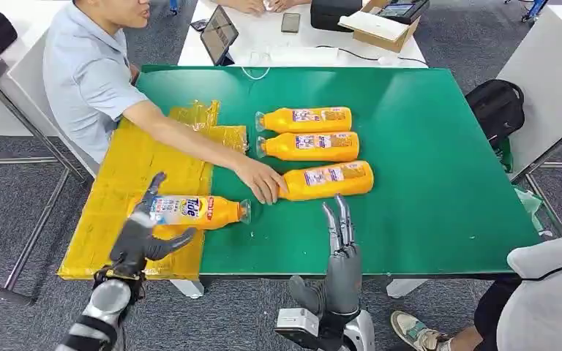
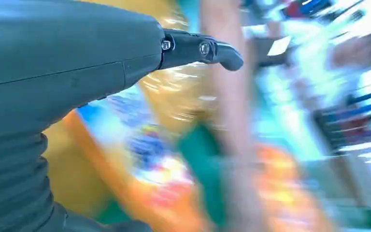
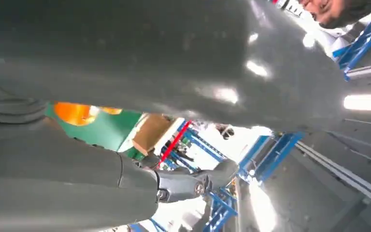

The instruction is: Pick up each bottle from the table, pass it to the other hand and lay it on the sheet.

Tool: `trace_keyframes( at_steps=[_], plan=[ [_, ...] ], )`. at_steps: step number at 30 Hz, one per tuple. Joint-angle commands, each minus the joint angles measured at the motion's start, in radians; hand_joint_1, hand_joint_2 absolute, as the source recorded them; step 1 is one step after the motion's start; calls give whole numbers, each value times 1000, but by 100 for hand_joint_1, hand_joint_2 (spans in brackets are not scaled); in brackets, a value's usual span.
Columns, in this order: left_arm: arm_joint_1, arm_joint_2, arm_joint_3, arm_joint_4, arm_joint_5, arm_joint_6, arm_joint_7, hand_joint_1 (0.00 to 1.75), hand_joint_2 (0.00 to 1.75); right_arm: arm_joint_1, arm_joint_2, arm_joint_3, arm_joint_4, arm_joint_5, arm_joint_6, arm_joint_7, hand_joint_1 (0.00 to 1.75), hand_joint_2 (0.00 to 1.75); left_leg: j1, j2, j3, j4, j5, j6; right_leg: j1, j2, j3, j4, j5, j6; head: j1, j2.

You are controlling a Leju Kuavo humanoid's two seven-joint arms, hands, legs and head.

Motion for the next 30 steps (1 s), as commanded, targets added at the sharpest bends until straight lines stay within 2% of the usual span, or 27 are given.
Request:
trace_keyframes(
  at_steps=[1,2,3,4,5,6,7,9,11,13,15,18,19,21,25,30],
  plan=[
    [136,-68,44,-262,48,-8,-36,0,175,-50,-60,-64,63,-12,0,1,0,0,1,1,1,0,-1,-1,2,0,2,-1,0,-2,0,0],
    [136,-68,44,-262,48,-8,-36,0,175,-50,-60,-64,63,-12,0,1,0,0,1,0,0,0,-1,-1,1,0,1,-2,0,-1,0,0],
    [136,-68,44,-262,48,-8,-36,0,175,-50,-60,-64,63,-12,0,1,0,175,1,0,0,0,0,-1,1,0,0,-1,0,-1,0,0],
    [155,-76,59,-291,102,-6,-91,0,175,-70,-56,-102,186,56,0,1,0,175,2,1,1,0,-1,-1,2,0,2,-1,0,-2,0,0],
    [189,-83,58,-341,135,-18,-117,0,175,-101,-75,-132,253,130,0,26,0,0,1,0,0,0,0,-1,2,0,1,-1,0,-2,0,0],
    [226,-87,49,-409,196,-57,-130,0,175,-127,-110,-171,292,242,0,69,0,0,2,1,1,-1,0,-1,2,1,2,-3,1,-1,0,0],
    [249,-87,44,-453,243,-85,-134,0,175,-152,-155,-157,344,245,0,111,0,175,2,2,3,-1,-1,-1,3,2,4,-4,1,-2,0,0],
    [282,-90,39,-520,367,-157,-100,0,175,-180,-209,-192,388,274,0,136,0,175,3,5,4,-1,-2,-1,4,4,4,-4,1,-2,0,0],
    [295,-92,43,-539,414,-183,-85,0,175,-191,-228,-238,407,323,0,139,0,175,2,1,1,-1,-1,0,2,0,3,-3,1,-1,0,0],
    [300,-97,47,-545,412,-177,-99,0,175,-202,-226,-292,409,370,0,116,0,175,2,-3,1,0,-1,0,2,-2,3,-3,0,-1,0,0],
    [301,-103,43,-542,316,-107,-150,0,175,-233,-236,-309,419,471,0,147,0,175,1,-2,1,1,-1,0,2,-1,3,-2,0,-1,0,0],
    [289,-99,27,-521,228,-26,-154,0,175,-293,-258,-275,516,489,0,203,0,175,0,0,1,0,-1,-1,1,1,2,-2,1,-2,0,0],
    [271,-101,18,-493,152,47,-151,0,175,-330,-279,-252,589,514,0,254,0,175,0,-1,1,0,-1,-1,1,0,2,-2,1,-1,0,0],
    [238,-89,-18,-452,124,99,-115,0,175,-395,-313,-207,738,468,0,276,0,175,1,-1,2,0,0,-1,1,0,3,-3,1,-2,0,0],
    [220,-53,-75,-438,90,106,-94,0,175,-449,-339,-208,850,466,0,293,0,175,1,-3,2,-1,0,-1,2,-2,4,-3,1,-2,-1,0],
    [175,-61,-110,-410,83,112,-81,0,175,-512,-320,-206,934,481,0,293,0,175,0,-2,1,0,0,0,1,-1,3,-2,1,0,0,0]
  ],
)
